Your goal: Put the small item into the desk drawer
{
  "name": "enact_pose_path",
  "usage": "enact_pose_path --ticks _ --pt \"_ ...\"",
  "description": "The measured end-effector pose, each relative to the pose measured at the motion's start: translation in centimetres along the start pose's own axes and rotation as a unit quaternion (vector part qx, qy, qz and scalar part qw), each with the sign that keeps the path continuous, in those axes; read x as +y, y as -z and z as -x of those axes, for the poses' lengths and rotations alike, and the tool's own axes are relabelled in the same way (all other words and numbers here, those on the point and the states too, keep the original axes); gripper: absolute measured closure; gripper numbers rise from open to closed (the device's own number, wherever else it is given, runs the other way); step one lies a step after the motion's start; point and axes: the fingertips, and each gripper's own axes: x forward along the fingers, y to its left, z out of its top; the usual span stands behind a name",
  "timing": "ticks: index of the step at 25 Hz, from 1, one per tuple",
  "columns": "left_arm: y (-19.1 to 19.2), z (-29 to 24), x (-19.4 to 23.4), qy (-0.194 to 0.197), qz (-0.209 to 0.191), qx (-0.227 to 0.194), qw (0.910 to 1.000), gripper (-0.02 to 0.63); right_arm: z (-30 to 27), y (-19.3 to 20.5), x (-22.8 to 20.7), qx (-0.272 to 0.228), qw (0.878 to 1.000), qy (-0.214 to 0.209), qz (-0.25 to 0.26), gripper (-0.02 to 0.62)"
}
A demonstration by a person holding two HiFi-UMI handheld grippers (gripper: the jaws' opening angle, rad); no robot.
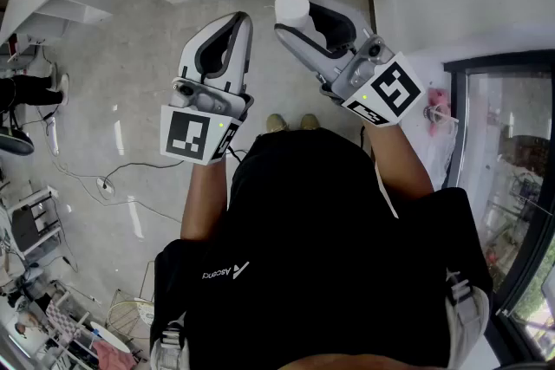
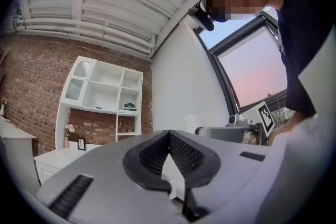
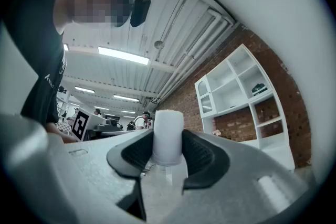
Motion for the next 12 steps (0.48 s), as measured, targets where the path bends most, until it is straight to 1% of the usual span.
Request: enact_pose_path --ticks 7,12 --pt "0.0 -0.6 -0.3 -0.004 -0.004 0.001 1.0 0.607 0.4 0.0 -0.8 0.001 1.0 -0.003 -0.019 0.426" --pt "0.3 -1.1 -0.3 -0.015 -0.006 0.002 0.9999 0.607 1.0 -0.4 -1.5 -0.002 1.0 -0.007 -0.017 0.426"
